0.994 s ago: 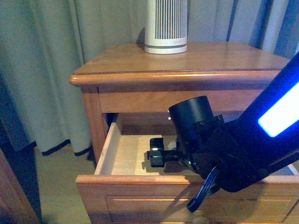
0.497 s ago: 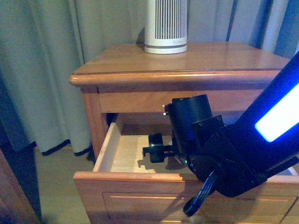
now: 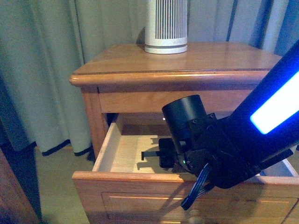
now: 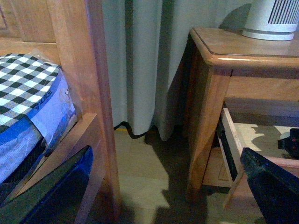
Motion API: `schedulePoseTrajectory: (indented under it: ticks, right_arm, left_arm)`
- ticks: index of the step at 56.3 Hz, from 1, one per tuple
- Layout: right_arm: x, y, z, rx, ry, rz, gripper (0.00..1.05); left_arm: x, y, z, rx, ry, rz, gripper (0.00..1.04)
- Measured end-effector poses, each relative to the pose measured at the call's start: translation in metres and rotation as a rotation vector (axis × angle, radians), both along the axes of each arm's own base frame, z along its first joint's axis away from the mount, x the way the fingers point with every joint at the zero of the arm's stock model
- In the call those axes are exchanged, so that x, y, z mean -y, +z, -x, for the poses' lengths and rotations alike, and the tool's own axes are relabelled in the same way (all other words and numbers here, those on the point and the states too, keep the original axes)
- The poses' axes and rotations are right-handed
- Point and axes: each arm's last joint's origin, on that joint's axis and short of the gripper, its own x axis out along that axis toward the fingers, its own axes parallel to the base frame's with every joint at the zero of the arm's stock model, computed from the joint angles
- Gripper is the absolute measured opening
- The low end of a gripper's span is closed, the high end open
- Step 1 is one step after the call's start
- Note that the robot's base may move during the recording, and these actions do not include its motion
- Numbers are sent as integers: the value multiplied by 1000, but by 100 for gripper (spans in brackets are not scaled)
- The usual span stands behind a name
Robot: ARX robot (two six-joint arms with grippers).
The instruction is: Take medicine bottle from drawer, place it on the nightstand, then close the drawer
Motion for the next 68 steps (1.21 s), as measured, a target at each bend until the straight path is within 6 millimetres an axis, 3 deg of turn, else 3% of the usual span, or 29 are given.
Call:
schedulePoseTrajectory:
  ticks: [12,23,43,59,68]
  right_arm:
    - [1,11,3,-21,-7,-13,30]
    - [7,34,22,-128,-7,-63,30]
    - [11,101,59,-33,-1,-101,30]
    - [36,126,101,-43,-34,-74,30]
    - [59,169,107,121,-77,-38,30]
  left_arm:
    - [0,0,0,0,0,0,98]
    - [0,0,0,0,0,0,98]
    - [0,0,0,0,0,0,98]
    - [0,0,0,0,0,0,98]
    - [0,0,0,0,0,0,98]
